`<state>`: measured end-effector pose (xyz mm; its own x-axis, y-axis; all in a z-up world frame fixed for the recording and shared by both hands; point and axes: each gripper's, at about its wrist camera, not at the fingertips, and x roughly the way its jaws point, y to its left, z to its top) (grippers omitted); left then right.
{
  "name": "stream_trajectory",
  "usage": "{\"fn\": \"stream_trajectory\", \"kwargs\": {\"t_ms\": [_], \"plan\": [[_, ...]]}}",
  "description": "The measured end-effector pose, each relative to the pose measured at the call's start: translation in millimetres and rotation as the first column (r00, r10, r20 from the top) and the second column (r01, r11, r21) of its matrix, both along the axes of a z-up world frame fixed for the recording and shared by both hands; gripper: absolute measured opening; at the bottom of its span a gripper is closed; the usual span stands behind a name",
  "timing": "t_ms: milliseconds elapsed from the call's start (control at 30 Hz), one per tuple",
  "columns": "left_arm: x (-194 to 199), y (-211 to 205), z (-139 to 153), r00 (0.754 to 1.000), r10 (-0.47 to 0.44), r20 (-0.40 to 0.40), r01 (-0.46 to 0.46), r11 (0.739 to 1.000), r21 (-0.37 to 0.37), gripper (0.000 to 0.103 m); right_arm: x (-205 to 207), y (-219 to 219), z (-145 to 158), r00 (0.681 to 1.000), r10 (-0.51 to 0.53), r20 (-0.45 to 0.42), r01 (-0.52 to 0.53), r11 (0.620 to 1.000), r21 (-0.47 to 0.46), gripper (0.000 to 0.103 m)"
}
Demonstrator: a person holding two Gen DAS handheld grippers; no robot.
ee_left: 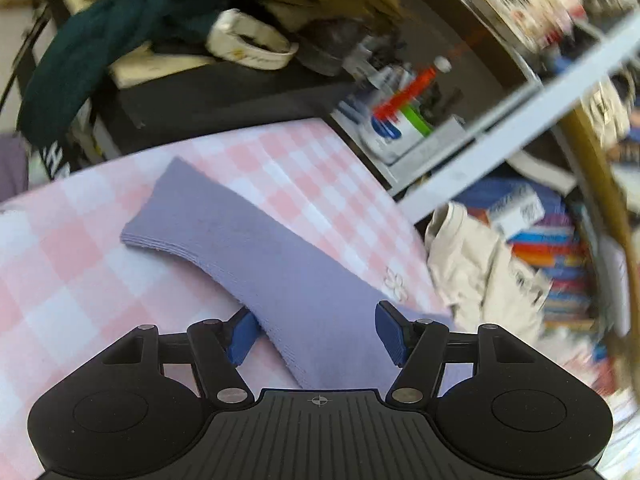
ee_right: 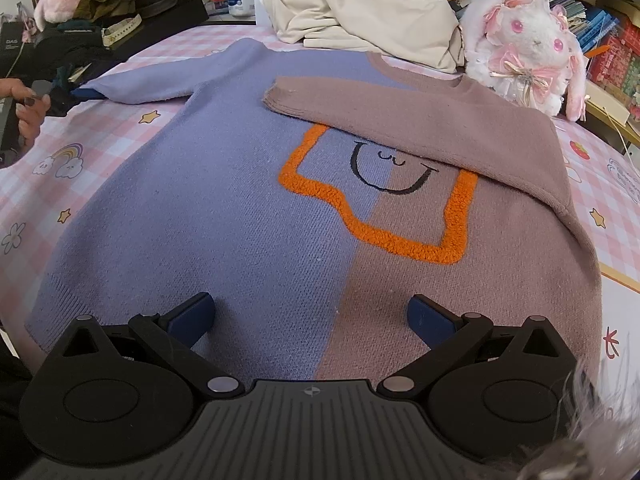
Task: Fold clothes
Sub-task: 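Lower the left gripper onto the lavender sleeve cuff and close it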
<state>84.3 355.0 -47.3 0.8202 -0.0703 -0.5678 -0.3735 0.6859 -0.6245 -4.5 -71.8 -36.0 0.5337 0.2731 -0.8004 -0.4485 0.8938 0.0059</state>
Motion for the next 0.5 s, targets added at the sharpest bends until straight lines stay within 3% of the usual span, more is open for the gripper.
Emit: {"fn": "stream_trajectory", "kwargs": {"t_ms": [133,367,500], "plan": [[-3.1,15.4,-0.6,0.998,0.059,-0.015,-0.060,0.998,-0.024,0.046,-0.5,-0.4,-0.1,1.000,-0.001,0.003,0.001,1.000,0.001,0.103],[-10.1,38.9,-7.9,0.993,0.114,-0.024,-0.116,0.986,-0.122,0.035,0.3,-0.5,0.3,1.000,-0.002,-0.001,0.002,1.000,0.000,0.103],[-17.3,43.4,-15.8,0.983,0.181,-0.025,-0.183,0.966,-0.184,0.019,0.7,-0.7,0.7,1.000,-0.001,-0.003,0.001,1.000,-0.002,0.103]]}}
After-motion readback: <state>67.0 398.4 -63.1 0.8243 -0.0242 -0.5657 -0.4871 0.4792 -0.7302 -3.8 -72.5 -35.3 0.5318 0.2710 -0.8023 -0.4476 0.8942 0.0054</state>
